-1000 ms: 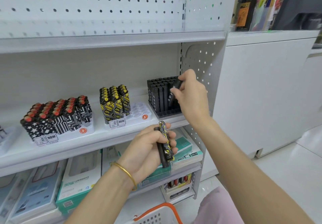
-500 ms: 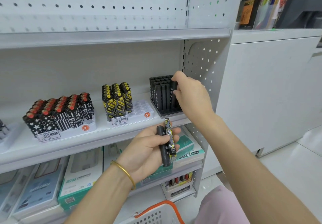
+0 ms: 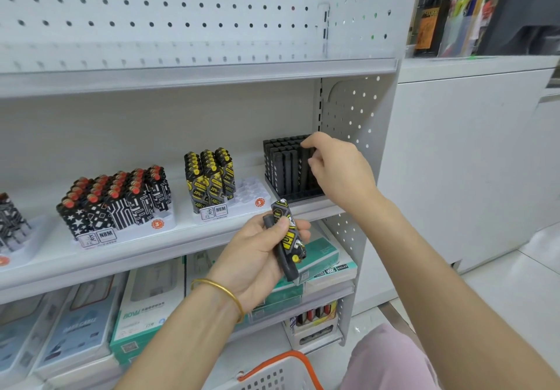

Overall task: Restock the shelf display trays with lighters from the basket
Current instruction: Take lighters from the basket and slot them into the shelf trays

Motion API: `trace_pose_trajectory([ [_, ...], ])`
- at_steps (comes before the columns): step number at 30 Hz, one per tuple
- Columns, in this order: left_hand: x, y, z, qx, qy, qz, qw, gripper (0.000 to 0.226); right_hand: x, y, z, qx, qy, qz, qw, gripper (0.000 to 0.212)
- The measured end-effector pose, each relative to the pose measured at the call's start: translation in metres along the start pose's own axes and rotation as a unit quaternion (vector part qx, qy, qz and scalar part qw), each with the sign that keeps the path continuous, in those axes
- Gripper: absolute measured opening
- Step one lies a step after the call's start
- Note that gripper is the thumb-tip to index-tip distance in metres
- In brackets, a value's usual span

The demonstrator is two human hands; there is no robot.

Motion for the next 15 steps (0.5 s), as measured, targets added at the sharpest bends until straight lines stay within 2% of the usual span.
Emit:
trace_pose_trajectory([
  [4,0.001,0.002,-0.001,0.009,-0.023,-0.021,0.999,0.010,-0.001,-0.001,-0.003,-0.009,0.041,0.017,0.999,0.042],
  [9,0.003,0.003,-0.003,0.020,-0.019,-0.026,0.999,0.015,0.007,0.004,-0.009,-0.012,-0.024,0.037,0.999,0.058],
  [12,0.000,0.003,-0.006,0.025,-0.002,-0.038,0.999,0.017,0.009,0.007,-0.011,0.002,-0.072,0.014,0.997,0.061],
  [15,-0.004,0.003,-0.007,0.031,0.010,-0.061,0.998,0.017,0.000,0.015,-0.006,0.004,-0.084,-0.051,0.995,0.053],
])
Point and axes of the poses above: each hand's wrist, its own y-axis away from the middle knuckle, its own x-axis out of the palm, z = x × y, the point moved 2 cm from there along -y, towards the middle knuckle, and after that the axes turned 3 degrees about y, right-handed, at the moved point
